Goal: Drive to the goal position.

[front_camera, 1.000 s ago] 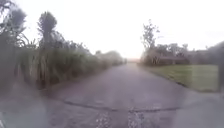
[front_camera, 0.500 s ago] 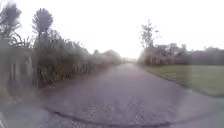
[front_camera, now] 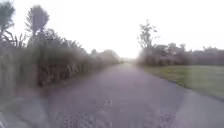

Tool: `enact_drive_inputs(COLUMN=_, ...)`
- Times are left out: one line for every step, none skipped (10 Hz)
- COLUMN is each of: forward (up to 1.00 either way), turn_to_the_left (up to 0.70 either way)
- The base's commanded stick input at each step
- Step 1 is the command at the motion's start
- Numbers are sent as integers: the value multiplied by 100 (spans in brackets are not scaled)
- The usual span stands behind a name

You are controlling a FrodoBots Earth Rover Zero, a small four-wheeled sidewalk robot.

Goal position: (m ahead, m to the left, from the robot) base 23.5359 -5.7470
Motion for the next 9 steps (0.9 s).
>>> enact_drive_inputs(forward=70, turn_to_the_left=-14)
enact_drive_inputs(forward=70, turn_to_the_left=-14)
enact_drive_inputs(forward=70, turn_to_the_left=-14)
enact_drive_inputs(forward=70, turn_to_the_left=-14)
enact_drive_inputs(forward=70, turn_to_the_left=-14)
enact_drive_inputs(forward=70, turn_to_the_left=-14)
enact_drive_inputs(forward=70, turn_to_the_left=-14)
enact_drive_inputs(forward=70, turn_to_the_left=-14)
enact_drive_inputs(forward=70, turn_to_the_left=-14)
